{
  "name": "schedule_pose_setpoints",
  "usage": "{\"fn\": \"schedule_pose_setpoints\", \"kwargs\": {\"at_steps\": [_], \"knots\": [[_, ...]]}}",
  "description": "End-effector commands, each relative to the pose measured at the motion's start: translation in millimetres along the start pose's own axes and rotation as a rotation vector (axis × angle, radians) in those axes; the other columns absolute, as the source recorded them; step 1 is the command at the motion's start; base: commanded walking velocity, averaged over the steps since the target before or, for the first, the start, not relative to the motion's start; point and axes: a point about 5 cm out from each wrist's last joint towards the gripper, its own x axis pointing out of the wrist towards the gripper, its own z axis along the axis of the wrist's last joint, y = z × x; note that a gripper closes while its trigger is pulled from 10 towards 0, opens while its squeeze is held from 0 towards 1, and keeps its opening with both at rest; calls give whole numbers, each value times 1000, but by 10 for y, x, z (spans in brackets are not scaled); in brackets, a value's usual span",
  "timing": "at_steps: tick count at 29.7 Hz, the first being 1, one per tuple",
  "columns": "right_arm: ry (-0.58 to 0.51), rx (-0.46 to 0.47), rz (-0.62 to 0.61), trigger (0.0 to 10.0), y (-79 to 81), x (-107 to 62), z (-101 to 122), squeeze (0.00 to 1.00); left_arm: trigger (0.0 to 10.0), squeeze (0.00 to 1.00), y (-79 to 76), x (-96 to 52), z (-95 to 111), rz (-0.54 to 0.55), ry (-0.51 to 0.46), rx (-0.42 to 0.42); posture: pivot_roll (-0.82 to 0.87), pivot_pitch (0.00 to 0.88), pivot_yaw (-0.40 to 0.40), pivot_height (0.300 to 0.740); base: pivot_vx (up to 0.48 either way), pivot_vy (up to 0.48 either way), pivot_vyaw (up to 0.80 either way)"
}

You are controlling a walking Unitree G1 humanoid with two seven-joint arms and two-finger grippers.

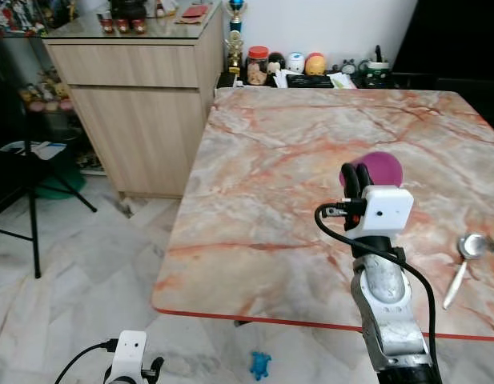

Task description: Setting the table

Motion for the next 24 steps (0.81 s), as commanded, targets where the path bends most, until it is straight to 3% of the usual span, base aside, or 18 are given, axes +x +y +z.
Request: {"fn": "schedule_pose_setpoints", "kwargs": {"at_steps": [1,24], "knots": [[-15,-1,-9,10000,-10,22,33,0,10000,0,-11,-2,-13,-5,6,-1,76,6,7,740,0,-409,0],[-24,10,-24,10000,-13,77,63,0,10000,0,-29,-4,-27,-8,11,4,65,9,10,740,0,-411,0]]}}
